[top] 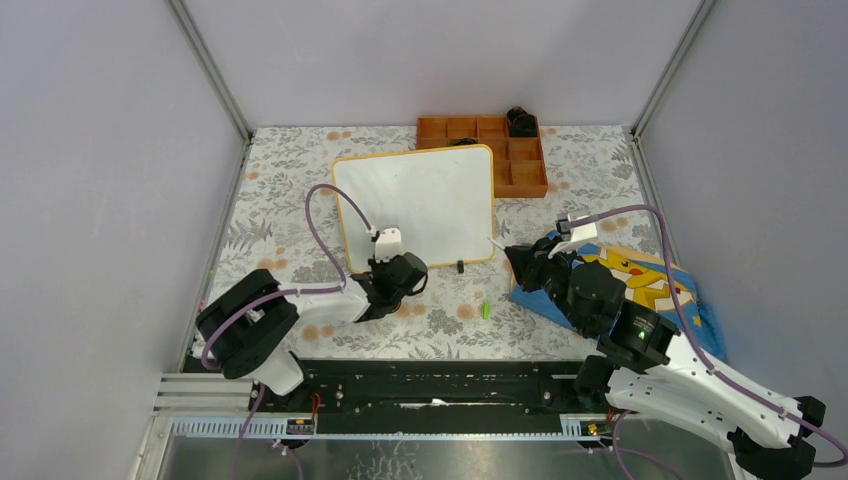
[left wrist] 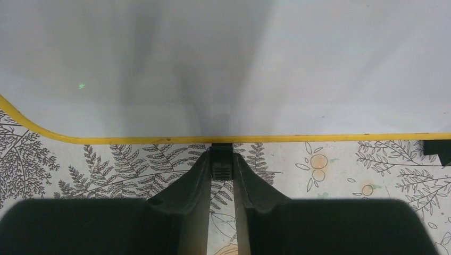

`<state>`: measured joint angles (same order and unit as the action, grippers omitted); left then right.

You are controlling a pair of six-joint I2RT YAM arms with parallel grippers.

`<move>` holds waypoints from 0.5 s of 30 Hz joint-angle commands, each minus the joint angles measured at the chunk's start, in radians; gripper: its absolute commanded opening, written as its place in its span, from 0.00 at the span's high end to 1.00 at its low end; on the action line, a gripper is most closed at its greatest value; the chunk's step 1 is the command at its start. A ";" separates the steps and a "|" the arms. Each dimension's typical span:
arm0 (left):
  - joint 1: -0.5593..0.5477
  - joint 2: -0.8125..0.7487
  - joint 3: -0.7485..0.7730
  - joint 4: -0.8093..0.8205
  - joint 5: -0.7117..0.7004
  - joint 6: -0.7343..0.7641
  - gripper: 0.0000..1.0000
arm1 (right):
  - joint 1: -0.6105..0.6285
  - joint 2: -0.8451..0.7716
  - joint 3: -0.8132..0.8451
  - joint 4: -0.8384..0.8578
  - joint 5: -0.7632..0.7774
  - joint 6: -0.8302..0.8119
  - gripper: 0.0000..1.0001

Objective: Write a sentence on the whiteboard
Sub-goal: Move the whiteboard to the center of the board.

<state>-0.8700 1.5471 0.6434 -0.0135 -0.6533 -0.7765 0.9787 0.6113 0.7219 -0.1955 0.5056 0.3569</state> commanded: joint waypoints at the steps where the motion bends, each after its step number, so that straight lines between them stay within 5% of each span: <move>1: -0.022 0.010 0.022 0.053 -0.032 0.003 0.77 | -0.005 -0.001 0.008 0.025 -0.005 0.014 1.00; 15: -0.170 0.031 0.063 -0.039 -0.107 -0.105 0.99 | -0.006 -0.006 0.001 0.021 -0.016 0.033 1.00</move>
<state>-0.9981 1.5612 0.6693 -0.0269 -0.7086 -0.8177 0.9787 0.6113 0.7219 -0.1986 0.5037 0.3725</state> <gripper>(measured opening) 0.217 0.187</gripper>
